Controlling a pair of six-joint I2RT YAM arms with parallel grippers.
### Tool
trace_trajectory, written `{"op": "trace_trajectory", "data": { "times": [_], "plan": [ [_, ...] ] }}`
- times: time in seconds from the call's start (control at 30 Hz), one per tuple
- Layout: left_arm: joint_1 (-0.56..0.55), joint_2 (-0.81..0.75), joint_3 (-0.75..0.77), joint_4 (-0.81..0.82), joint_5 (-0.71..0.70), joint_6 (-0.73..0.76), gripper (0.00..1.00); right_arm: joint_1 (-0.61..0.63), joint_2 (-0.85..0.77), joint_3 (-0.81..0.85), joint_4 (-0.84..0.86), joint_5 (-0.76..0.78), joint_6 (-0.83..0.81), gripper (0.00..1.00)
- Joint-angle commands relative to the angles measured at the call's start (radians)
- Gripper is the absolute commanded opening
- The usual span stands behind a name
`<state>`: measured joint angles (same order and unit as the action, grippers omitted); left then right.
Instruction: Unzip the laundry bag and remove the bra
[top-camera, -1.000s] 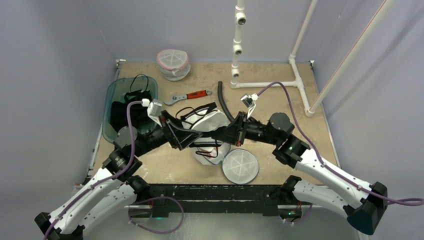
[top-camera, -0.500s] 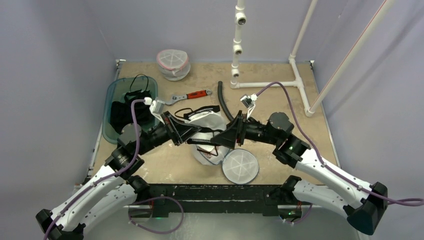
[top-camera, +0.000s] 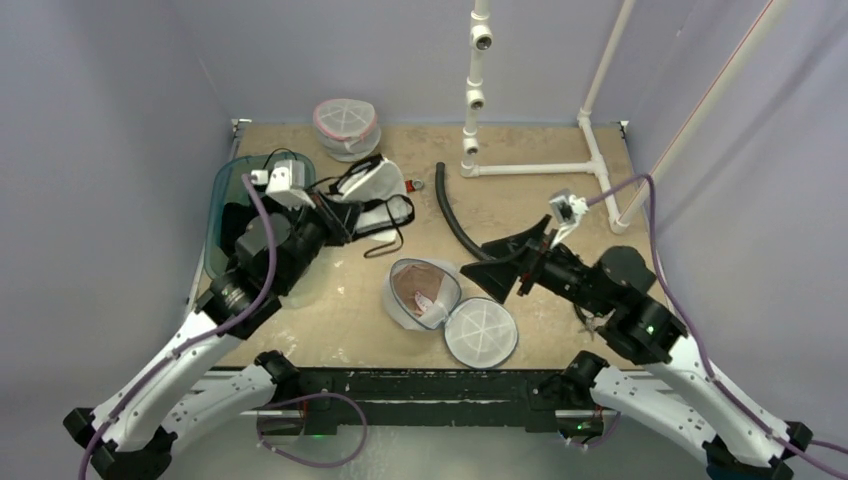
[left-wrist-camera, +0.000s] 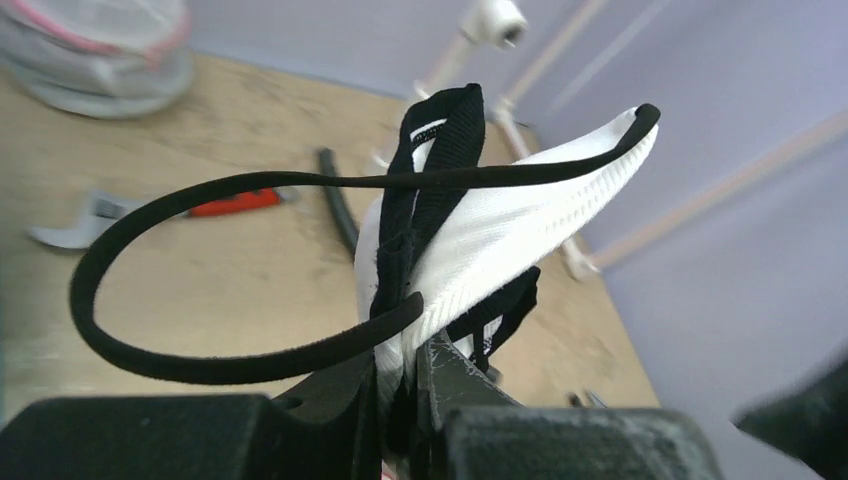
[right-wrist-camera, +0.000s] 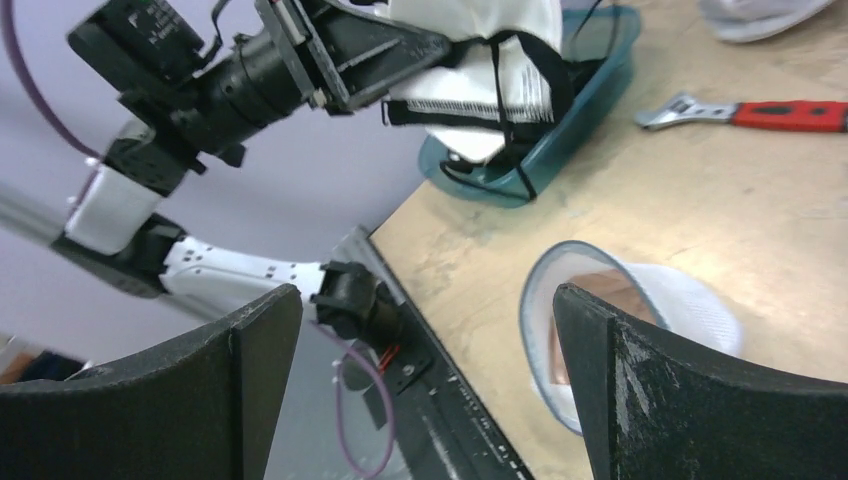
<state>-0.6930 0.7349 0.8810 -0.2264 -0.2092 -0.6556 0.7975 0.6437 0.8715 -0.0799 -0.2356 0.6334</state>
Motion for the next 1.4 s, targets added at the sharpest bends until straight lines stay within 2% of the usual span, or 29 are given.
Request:
{"op": "trace_trajectory", "data": {
  "times": [0.0,0.1,0.17,0.27,0.4,0.5,0.7,0.8,1.0,1.37],
  "plan": [
    [0.034,0.188,0.190,-0.189,-0.336,0.120,0.00,-0.002,-0.084,-0.098,-0.042,0.196,-0.032,0.98],
    [0.157,0.285,0.256,-0.202,-0.291,0.109,0.00,-0.002,-0.088,-0.173,0.004,0.181,0.003,0.98],
    [0.289,0.309,0.268,-0.183,-0.229,0.077,0.00,-0.003,-0.089,-0.233,0.061,0.147,0.021,0.98],
    [0.542,0.340,0.264,-0.162,-0.065,-0.002,0.00,-0.002,-0.080,-0.308,0.130,0.116,0.042,0.97],
    [0.854,0.376,0.187,-0.064,0.121,-0.115,0.00,-0.001,-0.082,-0.364,0.172,0.105,0.035,0.96],
    [0.970,0.397,0.079,0.095,0.216,-0.223,0.00,-0.001,-0.096,-0.383,0.195,0.106,0.022,0.96],
    [1.014,0.512,-0.031,0.357,0.270,-0.304,0.00,-0.002,-0.122,-0.391,0.192,0.106,-0.004,0.96],
    [1.017,0.580,-0.050,0.417,0.282,-0.313,0.00,-0.002,-0.142,-0.389,0.181,0.120,-0.028,0.95],
    [1.017,0.676,-0.034,0.354,0.157,-0.265,0.00,-0.002,-0.155,-0.376,0.147,0.122,-0.054,0.95],
    [1.017,0.885,0.004,0.449,0.257,-0.223,0.00,-0.001,-0.135,-0.376,0.152,0.164,-0.076,0.95]
  ]
}}
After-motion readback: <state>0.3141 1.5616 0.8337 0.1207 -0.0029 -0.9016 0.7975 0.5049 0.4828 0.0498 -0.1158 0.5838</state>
